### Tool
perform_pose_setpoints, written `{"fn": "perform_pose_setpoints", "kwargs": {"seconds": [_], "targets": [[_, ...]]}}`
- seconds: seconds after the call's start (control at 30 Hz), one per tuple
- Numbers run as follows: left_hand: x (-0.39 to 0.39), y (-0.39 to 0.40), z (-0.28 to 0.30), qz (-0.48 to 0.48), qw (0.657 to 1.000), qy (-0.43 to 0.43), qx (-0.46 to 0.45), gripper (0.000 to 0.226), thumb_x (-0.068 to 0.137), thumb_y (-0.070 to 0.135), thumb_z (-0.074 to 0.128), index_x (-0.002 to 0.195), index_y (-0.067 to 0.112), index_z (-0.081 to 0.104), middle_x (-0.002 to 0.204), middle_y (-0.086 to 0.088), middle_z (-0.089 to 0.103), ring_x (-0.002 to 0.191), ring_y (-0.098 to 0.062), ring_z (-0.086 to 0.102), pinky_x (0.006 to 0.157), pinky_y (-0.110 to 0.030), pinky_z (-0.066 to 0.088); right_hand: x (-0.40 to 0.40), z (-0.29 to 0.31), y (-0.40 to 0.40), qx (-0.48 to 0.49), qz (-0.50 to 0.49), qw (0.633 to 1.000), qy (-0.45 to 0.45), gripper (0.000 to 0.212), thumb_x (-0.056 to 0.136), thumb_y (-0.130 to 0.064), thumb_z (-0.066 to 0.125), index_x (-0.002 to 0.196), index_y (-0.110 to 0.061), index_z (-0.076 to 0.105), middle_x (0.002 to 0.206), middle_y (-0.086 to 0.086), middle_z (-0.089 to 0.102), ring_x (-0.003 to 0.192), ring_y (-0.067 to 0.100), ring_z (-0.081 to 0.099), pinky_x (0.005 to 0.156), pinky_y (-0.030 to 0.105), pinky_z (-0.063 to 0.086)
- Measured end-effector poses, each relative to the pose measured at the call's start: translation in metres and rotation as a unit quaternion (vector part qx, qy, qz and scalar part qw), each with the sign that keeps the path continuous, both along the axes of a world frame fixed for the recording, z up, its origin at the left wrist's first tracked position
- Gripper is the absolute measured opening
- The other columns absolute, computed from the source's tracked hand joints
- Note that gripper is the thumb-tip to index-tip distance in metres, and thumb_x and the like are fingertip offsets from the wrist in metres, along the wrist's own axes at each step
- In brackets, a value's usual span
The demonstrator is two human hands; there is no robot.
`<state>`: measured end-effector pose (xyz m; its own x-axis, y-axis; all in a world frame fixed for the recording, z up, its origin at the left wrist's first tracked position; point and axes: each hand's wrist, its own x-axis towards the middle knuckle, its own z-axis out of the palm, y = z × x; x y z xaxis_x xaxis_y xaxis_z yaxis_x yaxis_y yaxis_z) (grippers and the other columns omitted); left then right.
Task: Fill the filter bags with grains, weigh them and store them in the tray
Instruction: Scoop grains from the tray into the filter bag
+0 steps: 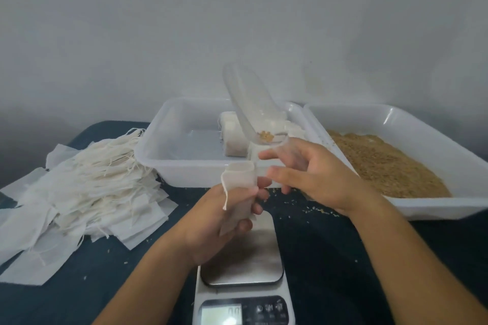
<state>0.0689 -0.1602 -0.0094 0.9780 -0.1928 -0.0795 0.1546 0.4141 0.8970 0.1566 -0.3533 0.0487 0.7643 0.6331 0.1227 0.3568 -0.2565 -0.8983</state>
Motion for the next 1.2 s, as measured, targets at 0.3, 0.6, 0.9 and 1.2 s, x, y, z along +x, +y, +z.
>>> {"fn": "perform_pose_setpoints", "kwargs": {"seconds": [0.3, 0.6, 0.9, 1.2], "targets": [[-0.003, 0.001, 0.002, -0.057, 0.994, -0.035, -0.082, 0.050, 0.089, 0.047, 0.075, 0.133, 0.025, 0.067, 0.122, -0.007, 0.068, 0.106, -0.018, 0.067, 0.075, -0.025, 0.056, 0.000, 0.007, 0.024, 0.043, 0.023, 0.996, -0.075, 0.033, 0.087, -0.017, 0.083, 0.077, -0.021, 0.052, 0.075, -0.008, 0.068, 0.057, 0.004, 0.061, 0.051, 0.018, 0.047], [0.005, -0.010, -0.006, 0.084, 0.993, -0.080, 0.001, 0.029, 0.077, 0.026, 0.079, 0.106, 0.022, 0.080, 0.107, -0.010, 0.076, 0.100, -0.021, 0.073, 0.083, -0.025, 0.057, -0.001, 0.017, 0.017, 0.092, -0.036, 0.987, -0.125, 0.041, 0.089, -0.016, 0.081, 0.084, 0.003, 0.046, 0.089, 0.025, 0.063, 0.052, 0.000, 0.056, 0.045, 0.020, 0.045], [0.019, -0.019, 0.000, 0.180, 0.975, -0.099, 0.080, 0.024, 0.079, 0.030, 0.080, 0.102, 0.024, 0.079, 0.104, -0.008, 0.078, 0.095, -0.021, 0.076, 0.074, -0.023, 0.059, 0.029, 0.033, -0.006, 0.064, -0.051, 0.989, -0.124, 0.027, 0.089, -0.023, 0.081, 0.078, -0.029, 0.057, 0.105, -0.014, 0.075, 0.064, 0.004, 0.064, 0.051, 0.022, 0.050], [0.056, -0.032, 0.017, 0.137, 0.913, -0.143, 0.357, 0.012, 0.082, 0.041, 0.073, 0.091, 0.034, 0.072, 0.079, -0.001, 0.075, 0.074, -0.022, 0.072, 0.072, -0.035, 0.060, 0.045, 0.040, -0.029, 0.034, 0.016, 0.989, -0.143, 0.028, 0.087, -0.023, 0.083, 0.080, -0.040, 0.061, 0.105, -0.015, 0.076, 0.070, 0.001, 0.065, 0.054, 0.021, 0.052]]}}
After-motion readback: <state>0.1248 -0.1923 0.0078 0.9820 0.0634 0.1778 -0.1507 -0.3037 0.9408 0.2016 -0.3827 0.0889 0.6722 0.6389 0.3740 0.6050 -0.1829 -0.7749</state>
